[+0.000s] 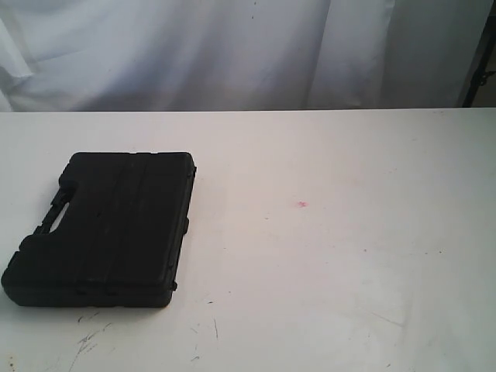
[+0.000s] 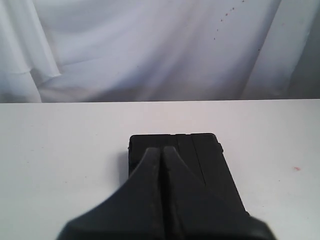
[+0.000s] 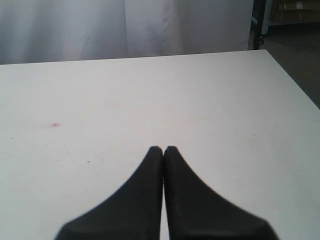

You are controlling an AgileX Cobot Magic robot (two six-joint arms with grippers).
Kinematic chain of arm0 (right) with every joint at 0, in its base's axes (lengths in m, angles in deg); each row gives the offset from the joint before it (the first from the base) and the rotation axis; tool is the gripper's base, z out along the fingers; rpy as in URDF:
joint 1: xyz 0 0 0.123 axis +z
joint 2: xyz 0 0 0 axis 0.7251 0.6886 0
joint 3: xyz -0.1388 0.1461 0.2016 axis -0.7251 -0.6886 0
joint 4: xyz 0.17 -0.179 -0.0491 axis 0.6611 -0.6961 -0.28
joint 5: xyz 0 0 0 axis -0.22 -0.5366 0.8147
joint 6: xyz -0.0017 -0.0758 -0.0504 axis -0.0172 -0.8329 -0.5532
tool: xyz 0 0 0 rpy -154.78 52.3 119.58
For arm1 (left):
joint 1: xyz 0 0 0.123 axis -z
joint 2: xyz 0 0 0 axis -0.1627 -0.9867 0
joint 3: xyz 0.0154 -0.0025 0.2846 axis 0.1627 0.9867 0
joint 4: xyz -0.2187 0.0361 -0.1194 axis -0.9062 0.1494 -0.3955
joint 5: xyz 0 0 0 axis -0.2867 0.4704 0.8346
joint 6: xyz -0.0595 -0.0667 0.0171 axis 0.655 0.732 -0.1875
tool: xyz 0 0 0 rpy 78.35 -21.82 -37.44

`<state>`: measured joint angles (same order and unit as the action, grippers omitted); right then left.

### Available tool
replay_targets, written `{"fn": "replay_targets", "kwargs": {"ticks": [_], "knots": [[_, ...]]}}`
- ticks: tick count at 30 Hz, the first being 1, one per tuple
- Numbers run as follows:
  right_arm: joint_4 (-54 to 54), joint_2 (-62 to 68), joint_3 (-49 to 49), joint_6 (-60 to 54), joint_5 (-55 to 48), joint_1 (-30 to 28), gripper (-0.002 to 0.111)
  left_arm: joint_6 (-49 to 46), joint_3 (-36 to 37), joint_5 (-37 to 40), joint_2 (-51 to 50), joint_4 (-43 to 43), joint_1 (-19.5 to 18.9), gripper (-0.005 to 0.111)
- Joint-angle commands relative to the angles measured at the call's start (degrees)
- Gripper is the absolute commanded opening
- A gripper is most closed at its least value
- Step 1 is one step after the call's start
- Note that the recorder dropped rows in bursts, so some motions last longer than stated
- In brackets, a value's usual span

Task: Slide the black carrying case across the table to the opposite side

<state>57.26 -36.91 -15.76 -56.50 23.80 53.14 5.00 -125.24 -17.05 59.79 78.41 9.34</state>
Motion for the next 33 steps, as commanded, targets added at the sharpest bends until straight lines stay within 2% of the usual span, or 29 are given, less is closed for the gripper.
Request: {"fn": "replay_targets", "kwargs": {"ticks": [1,4,6,11,15,19,26,33], "knots": [[-0.17,-0.31,-0.21,0.26,0.05,-0.38,0.000,-0.09,0.31,-0.16,0.25,1.16,0.15,0.000],[-0.17,-0.31,-0.21,0.26,0.05,-0.38,0.000,-0.09,1.23,-0.91,0.39,1.39,-0.67,0.000],[-0.17,-0.31,-0.21,0.26,0.05,-0.38,0.000,-0.09,2.71,-2.63,0.74,0.20,-4.09,0.000],[-0.17,-0.31,-0.21,0.26,0.05,-0.38,0.000,-0.09,9.79,-7.42,5.12,-5.09,-15.38,0.000],[-0.17,-0.31,-0.21,0.26,0.05,-0.38,0.000,-0.09,16.41,-10.46,11.84,-8.20,-20.20,0.000],[-0.17,-0.31,-0.21,0.26,0.05,-0.38,0.000,-0.09,22.82,-13.67,18.52,-8.32,-20.74,0.000],[-0.17,-0.31,-0.21,0.26,0.05,-0.38,0.000,-0.06,34.84,-26.88,24.79,-8.49,-20.74,0.000],[-0.17,-0.31,-0.21,0.26,0.05,-0.38,0.000,0.06,38.04,-27.14,24.91,-8.49,-20.74,0.000]]}}
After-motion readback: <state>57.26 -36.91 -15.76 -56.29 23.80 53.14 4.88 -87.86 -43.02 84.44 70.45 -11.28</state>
